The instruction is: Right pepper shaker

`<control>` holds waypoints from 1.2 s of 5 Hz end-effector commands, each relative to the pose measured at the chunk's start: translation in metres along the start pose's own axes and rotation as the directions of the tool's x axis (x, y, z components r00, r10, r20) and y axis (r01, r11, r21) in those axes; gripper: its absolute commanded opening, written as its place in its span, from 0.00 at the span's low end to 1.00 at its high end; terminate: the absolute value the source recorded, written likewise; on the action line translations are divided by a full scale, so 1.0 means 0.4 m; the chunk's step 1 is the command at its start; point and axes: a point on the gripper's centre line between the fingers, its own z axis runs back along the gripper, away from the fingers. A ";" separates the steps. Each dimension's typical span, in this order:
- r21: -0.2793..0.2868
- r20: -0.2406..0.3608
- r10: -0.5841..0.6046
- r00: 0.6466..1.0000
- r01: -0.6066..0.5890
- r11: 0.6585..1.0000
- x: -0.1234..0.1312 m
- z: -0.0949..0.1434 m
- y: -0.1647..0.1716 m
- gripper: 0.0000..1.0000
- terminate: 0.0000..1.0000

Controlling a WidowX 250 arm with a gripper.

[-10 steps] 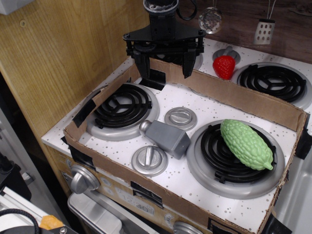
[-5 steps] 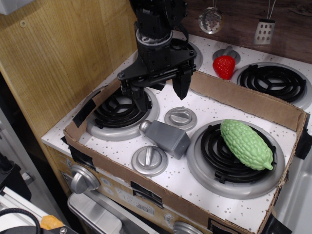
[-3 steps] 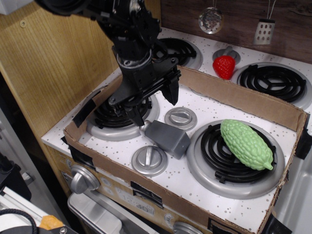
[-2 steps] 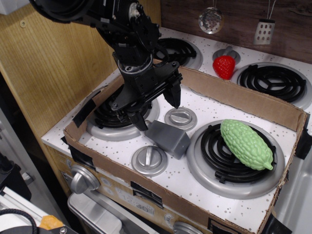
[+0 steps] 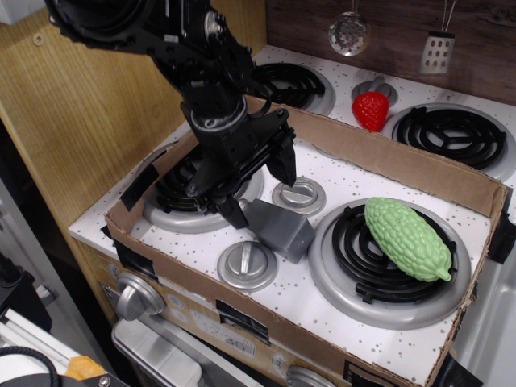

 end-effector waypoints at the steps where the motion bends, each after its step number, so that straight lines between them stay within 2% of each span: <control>1: -0.028 0.025 0.080 0.996 -0.080 0.996 -0.004 -0.022 0.004 1.00 0.00; 3: -0.048 0.013 0.091 0.996 -0.090 0.995 -0.005 -0.040 -0.005 1.00 0.00; 5: -0.069 -0.003 0.093 0.996 -0.092 0.993 -0.010 -0.069 0.024 1.00 0.00; 6: -0.070 -0.013 0.090 0.996 -0.091 0.993 -0.007 -0.076 0.018 0.00 0.00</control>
